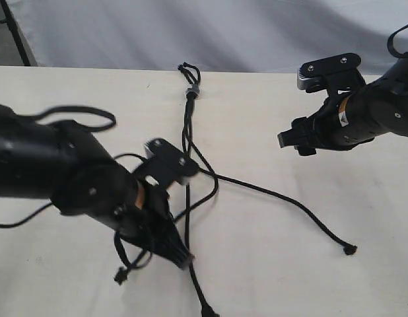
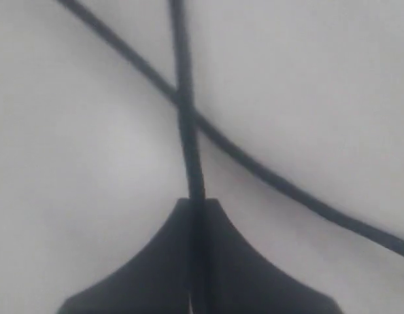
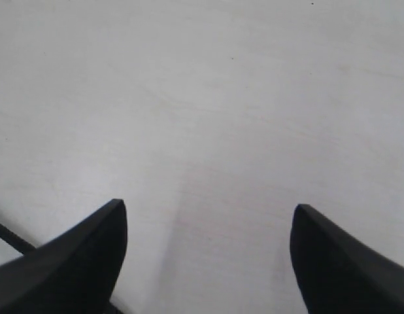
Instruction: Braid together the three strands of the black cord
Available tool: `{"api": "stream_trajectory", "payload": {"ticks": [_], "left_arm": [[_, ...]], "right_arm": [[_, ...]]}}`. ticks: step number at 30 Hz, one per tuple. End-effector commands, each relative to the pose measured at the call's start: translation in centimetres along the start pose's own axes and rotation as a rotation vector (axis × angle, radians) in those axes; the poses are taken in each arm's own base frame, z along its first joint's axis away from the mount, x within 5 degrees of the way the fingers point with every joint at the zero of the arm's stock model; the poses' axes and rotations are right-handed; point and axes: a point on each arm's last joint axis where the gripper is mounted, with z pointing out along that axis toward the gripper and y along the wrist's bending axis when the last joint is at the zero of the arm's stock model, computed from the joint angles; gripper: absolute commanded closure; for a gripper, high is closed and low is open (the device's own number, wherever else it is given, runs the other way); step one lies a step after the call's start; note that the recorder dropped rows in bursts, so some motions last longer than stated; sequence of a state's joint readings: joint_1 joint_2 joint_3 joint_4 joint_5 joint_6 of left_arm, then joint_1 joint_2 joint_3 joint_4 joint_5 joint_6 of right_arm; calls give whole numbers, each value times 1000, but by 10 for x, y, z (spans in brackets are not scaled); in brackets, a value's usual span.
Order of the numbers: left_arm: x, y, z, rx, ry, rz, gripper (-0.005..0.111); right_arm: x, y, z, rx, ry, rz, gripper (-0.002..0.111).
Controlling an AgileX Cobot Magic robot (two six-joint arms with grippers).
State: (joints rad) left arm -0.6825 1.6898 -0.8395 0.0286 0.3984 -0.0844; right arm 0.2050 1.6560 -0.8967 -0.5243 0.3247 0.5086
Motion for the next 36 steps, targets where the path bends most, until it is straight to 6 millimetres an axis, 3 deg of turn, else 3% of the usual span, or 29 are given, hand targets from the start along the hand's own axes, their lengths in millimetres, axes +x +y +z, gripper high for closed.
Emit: {"api": "stream_trajectory", "payload": {"ticks": [1,7,13,16,21,25,33,36], "left_arm": [[9,45,-12,-68,6,-132,106],[29,81,-4,-117,-38,-249,106],[43,80,3,-119,-123,-250,106],[51,78,6,-117,-126,-249,106],[55,77,8,-117,-172,-246,106],[56,77,8,-117,-178,-246,106],[57,77,8,-117,-167,-249,106],[58,77,8,-117,-159,-243,106]], "right_arm": [[1,-1,-1,-1,-6,8,41],[1,-1,-1,-2,-8,7,41],[1,2,-2,-26,1,74,41],[1,14,-3,-53,-1,55,41],[0,67,-16,-151,-21,-68,41],[16,115,-32,-218,17,-196,41],[70,191,-65,-339,131,-401,41],[93,214,-64,-369,182,-461,41]]}}
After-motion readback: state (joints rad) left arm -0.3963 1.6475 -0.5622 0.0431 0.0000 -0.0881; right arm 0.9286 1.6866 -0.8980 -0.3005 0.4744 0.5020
